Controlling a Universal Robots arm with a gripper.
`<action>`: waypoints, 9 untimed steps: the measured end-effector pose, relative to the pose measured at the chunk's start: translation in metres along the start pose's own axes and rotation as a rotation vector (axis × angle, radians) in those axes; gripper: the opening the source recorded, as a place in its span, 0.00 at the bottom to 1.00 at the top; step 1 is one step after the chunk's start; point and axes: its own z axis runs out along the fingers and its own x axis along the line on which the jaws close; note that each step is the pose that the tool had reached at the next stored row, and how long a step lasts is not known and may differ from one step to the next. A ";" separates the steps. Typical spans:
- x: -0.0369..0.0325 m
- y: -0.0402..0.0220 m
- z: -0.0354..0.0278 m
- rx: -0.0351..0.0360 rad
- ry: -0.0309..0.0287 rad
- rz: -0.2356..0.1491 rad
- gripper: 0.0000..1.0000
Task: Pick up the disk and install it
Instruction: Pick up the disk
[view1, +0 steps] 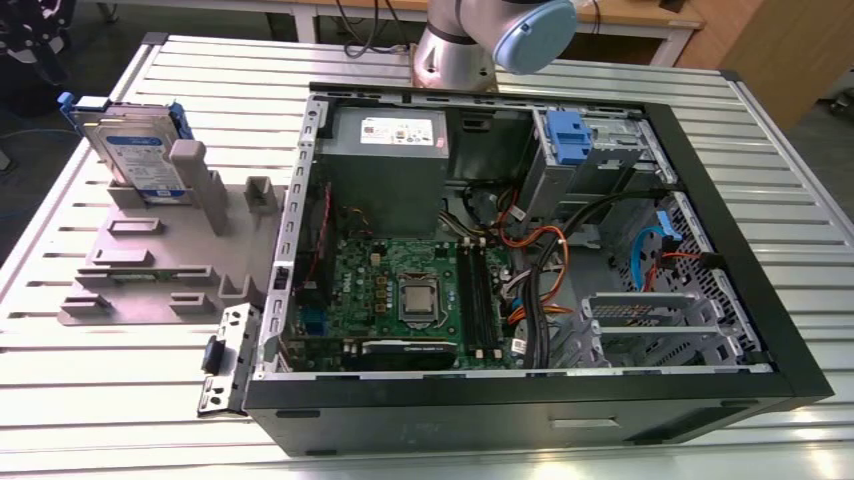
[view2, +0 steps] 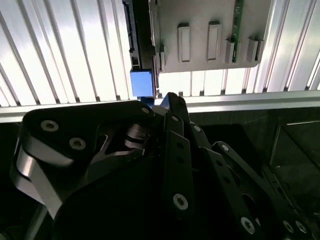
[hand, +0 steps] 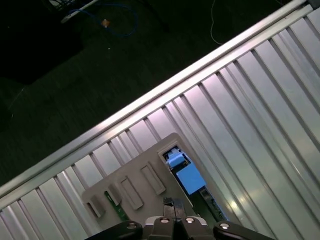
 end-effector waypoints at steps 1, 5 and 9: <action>0.0000 0.0000 0.0000 0.0002 0.0007 -0.018 0.11; 0.0000 0.0000 0.0000 0.0010 0.0037 -0.090 0.11; 0.0000 0.0000 0.0000 0.0018 0.0067 -0.162 0.11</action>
